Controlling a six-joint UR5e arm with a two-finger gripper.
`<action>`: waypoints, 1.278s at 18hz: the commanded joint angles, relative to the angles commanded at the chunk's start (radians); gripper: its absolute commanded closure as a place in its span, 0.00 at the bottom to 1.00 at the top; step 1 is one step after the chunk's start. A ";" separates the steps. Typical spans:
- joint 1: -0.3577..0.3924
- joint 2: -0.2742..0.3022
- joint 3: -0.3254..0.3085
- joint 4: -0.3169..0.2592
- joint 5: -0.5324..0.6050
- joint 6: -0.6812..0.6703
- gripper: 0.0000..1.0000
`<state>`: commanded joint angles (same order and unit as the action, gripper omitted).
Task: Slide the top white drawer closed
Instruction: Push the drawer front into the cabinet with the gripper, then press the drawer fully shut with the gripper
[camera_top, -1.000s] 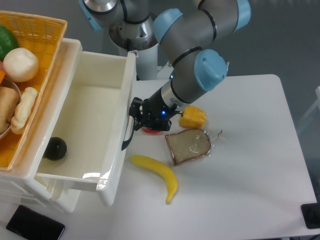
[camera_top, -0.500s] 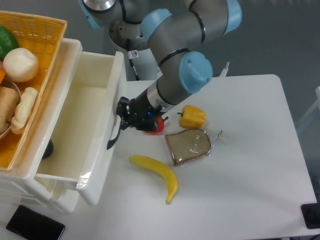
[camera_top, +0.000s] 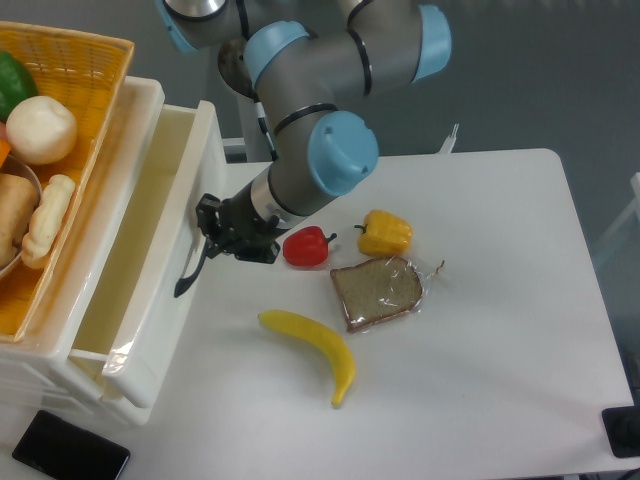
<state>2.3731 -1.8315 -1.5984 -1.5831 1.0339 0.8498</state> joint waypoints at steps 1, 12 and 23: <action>0.002 -0.003 0.000 0.000 0.002 0.000 1.00; -0.002 0.003 -0.006 -0.006 0.000 -0.002 1.00; -0.034 0.000 0.000 0.000 -0.015 -0.034 1.00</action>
<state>2.3393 -1.8316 -1.5984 -1.5831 1.0185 0.8161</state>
